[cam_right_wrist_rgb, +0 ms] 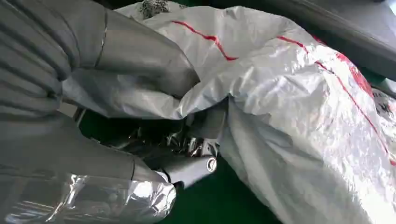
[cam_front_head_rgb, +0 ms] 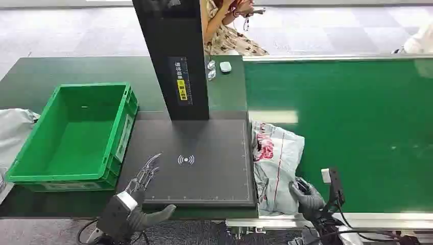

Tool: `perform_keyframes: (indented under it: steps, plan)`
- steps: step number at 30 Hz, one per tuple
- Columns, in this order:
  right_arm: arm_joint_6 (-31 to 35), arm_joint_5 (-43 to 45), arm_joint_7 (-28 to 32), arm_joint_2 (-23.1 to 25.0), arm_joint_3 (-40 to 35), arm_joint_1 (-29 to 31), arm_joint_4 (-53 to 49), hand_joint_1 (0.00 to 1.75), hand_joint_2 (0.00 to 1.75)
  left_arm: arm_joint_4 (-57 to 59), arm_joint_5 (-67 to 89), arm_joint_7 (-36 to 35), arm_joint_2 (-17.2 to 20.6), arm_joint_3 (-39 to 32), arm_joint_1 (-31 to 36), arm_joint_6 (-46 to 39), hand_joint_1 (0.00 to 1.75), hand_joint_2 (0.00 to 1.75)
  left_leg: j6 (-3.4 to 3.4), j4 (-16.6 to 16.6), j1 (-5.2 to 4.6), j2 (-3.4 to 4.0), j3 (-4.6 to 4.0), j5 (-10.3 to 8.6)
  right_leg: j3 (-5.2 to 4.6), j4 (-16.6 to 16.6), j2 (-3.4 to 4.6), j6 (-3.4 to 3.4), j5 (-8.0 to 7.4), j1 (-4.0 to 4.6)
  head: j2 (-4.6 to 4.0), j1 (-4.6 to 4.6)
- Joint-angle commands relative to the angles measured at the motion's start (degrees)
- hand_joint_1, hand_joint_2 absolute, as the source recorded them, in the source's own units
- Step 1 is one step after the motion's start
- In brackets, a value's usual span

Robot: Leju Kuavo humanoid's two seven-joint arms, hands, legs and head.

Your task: Moved the parcel from conveyor to table for the left to box.

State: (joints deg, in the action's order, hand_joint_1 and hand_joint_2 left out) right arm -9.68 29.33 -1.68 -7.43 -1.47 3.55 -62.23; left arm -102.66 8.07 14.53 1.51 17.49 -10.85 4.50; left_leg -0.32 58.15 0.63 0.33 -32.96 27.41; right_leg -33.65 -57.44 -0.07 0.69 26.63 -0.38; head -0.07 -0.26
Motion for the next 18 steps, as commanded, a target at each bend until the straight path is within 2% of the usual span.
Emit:
perform_keyframes:
  steps: [1, 10, 13, 15, 16, 18]
  plan:
    - [0.2, 0.7, -0.5, -2.3, -5.2, 1.9, 1.5, 1.75, 1.75, 2.6, 0.1, 0.2, 1.0, 0.7, 1.4, -0.4, 0.00, 1.75, 0.01, -0.1, -0.03, -0.07, 0.19, -0.02, 0.18, 0.1, -0.04, -0.02, 0.01, -0.02, 0.00, -0.02]
    - [2.2, 1.2, 1.8, -2.4, -5.5, 3.0, 1.6, 1.75, 1.75, 1.6, -0.1, 0.3, 0.7, 0.1, 0.2, -0.9, 0.00, 1.75, 0.02, -0.1, -0.03, 0.00, 0.17, 0.00, 0.19, 0.1, 0.03, -0.04, 0.00, -0.02, 0.00, 0.00]
    - [7.8, 3.5, 6.3, -0.5, -1.7, 2.6, -2.4, 1.75, 1.75, 1.0, -0.2, 0.3, 0.6, 0.0, -0.4, -1.0, 0.00, 1.75, 0.01, -0.1, -0.05, -0.02, 0.13, 0.01, 0.16, 0.1, 0.00, -0.02, 0.02, -0.04, 0.00, 0.00]
    - [12.4, 9.2, 10.6, 2.4, 3.1, 1.7, -7.2, 1.75, 1.75, 1.3, -0.3, 0.4, 0.7, 0.2, -0.3, -0.9, 0.00, 1.75, 0.00, 0.0, -0.04, -0.02, -0.01, 0.01, 0.03, 0.0, 0.00, -0.02, 0.01, -0.03, 0.00, -0.02]
    - [13.1, 9.6, 10.2, 2.2, 2.9, 1.1, -9.0, 1.75, 1.75, 1.6, -0.4, 0.5, 0.7, 0.2, -0.1, -1.0, 0.00, 1.75, -0.01, -0.1, -0.06, 0.02, 0.07, 0.02, 0.07, 0.0, 0.04, -0.01, 0.02, -0.05, 0.00, 0.00]
    - [15.4, 13.9, 13.9, 4.6, 6.9, -1.0, -14.3, 1.75, 1.75, 2.1, -0.4, 0.8, 0.9, 0.5, 0.0, -1.0, 0.00, 1.75, 0.00, -0.1, -0.06, -0.08, -0.04, -0.01, 0.01, 0.0, -0.06, -0.02, 0.02, -0.06, 0.00, -0.02]
